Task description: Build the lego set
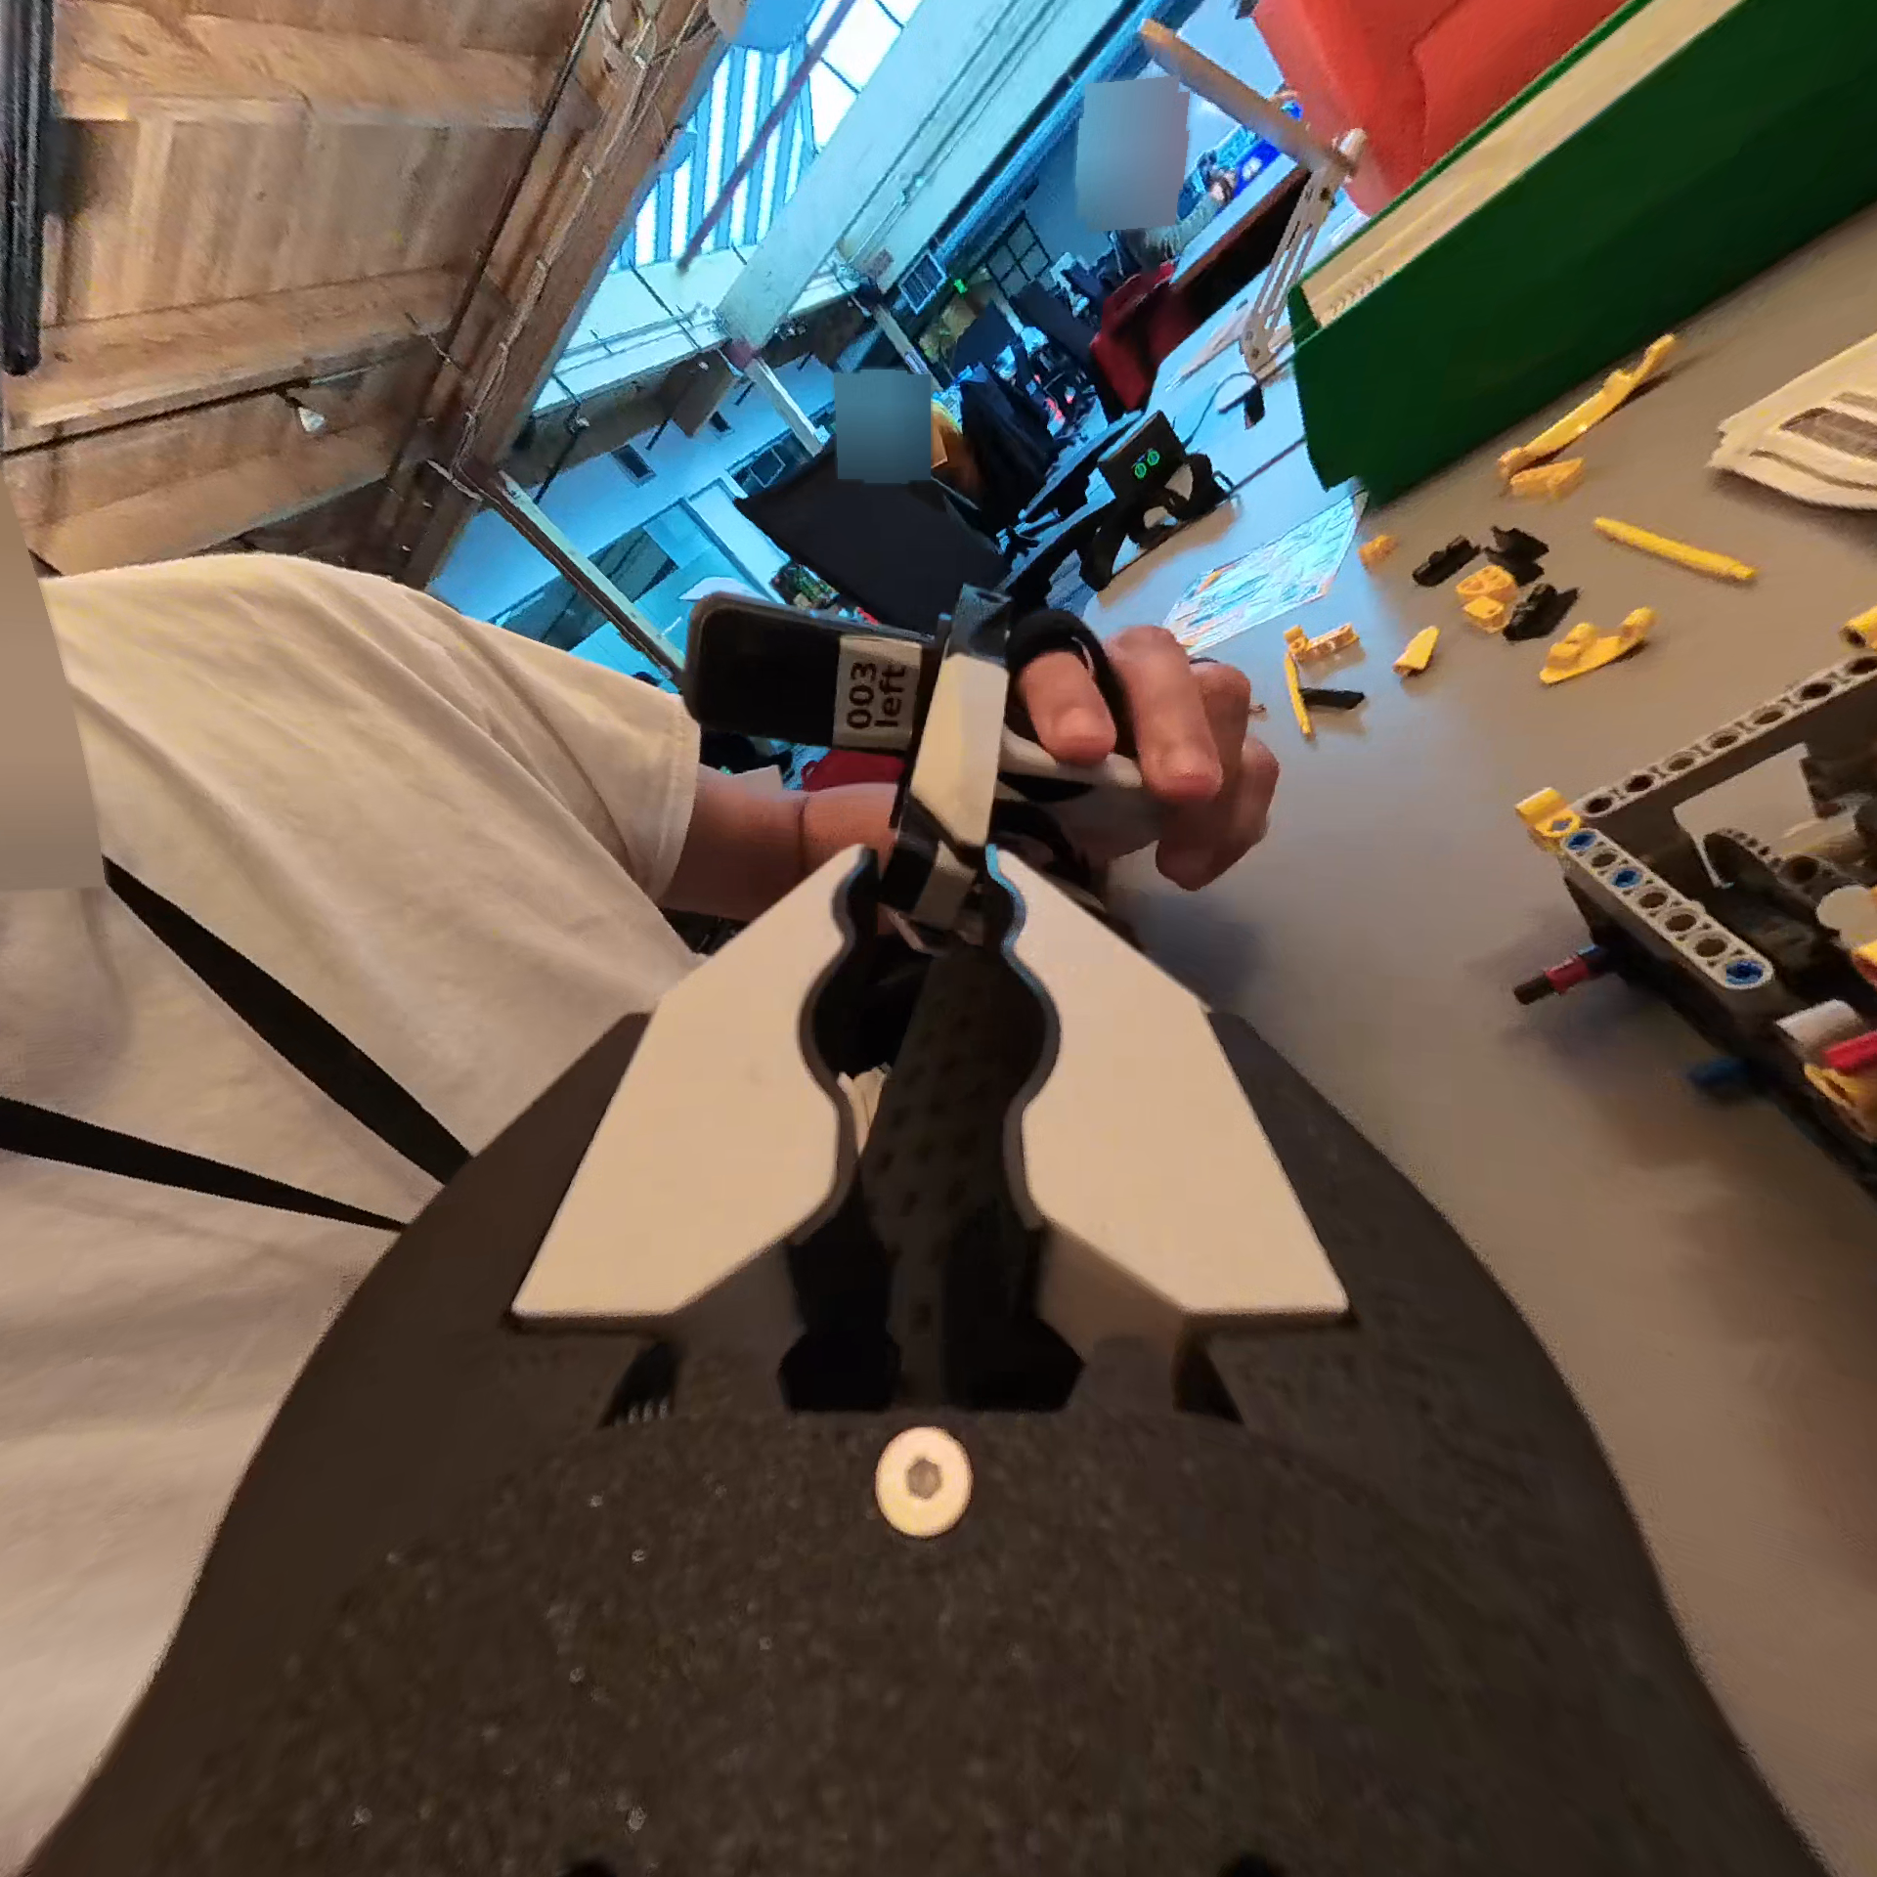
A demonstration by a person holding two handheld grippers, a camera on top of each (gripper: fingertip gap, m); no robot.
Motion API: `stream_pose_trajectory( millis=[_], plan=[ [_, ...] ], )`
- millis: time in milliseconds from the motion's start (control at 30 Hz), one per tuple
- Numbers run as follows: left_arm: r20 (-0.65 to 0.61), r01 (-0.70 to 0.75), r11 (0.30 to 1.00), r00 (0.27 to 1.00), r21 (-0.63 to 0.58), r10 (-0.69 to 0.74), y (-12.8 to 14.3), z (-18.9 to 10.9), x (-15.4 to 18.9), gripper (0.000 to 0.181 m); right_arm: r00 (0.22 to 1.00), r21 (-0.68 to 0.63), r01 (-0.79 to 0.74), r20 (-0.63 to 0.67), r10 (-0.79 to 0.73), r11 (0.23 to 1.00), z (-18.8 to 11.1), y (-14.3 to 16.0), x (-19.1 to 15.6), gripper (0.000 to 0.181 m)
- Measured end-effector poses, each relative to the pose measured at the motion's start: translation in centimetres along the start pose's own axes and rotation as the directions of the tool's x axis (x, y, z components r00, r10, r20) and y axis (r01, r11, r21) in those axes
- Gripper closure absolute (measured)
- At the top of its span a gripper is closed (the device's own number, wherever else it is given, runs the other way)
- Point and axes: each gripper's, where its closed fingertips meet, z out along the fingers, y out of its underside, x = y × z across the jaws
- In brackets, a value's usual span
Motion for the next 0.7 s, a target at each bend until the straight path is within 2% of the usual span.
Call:
stream_pose_trajectory(
  millis=[133,200,233,300,400,467,533,600,700],
  plan=[
    [0.043,-0.078,0.995,0.996,-0.058,0.081,0.9,0.2,-0.4,0.165,0.997,0.007,0.013,-0.072,-0.012,1.0,-0.2,-0.2,0.8,0.164],
    [0.058,-0.043,0.988,0.997,-0.15,0.052,2.6,0.3,-0.5,0.164,0.976,-0.012,0.025,-0.217,-0.027,1.0,-0.7,0.1,2.8,0.165],
    [0.072,-0.026,0.98,0.997,-0.198,0.041,3.4,0.2,-0.7,0.157,0.95,-0.016,0.043,-0.308,-0.046,0.999,-1.1,0.2,3.7,0.165],
    [0.09,0.026,0.957,0.996,-0.288,0.0,4.9,-0.3,-0.9,0.155,0.862,-0.038,0.078,-0.499,-0.087,0.996,-2.5,0.5,5.5,0.165],
    [0.107,0.173,0.925,0.984,-0.339,-0.145,5.9,-0.9,-1.2,0.155,0.601,-0.195,0.165,-0.757,-0.255,0.967,-4.9,2.3,8.0,0.165],
    [0.156,0.285,0.905,0.956,-0.315,-0.247,6.0,-1.0,-2.4,0.155,0.476,-0.259,0.21,-0.815,-0.33,0.943,-5.1,3.2,8.4,0.165],
    [0.184,0.385,0.872,0.921,-0.302,-0.343,6.3,-1.2,-3.1,0.155,0.371,-0.342,0.19,-0.843,-0.39,0.92,-5.6,4.9,9.2,0.165],
    [0.234,0.449,0.835,0.891,-0.317,-0.39,7.2,-1.5,-3.7,0.158,0.354,-0.375,0.144,-0.844,-0.402,0.916,-5.5,6.5,9.8,0.165],
    [0.27,0.458,0.81,0.885,-0.366,-0.379,8.5,-1.9,-3.9,0.159,0.356,-0.372,0.116,-0.85,-0.388,0.921,-5.6,7.2,10.0,0.165]
  ],
)
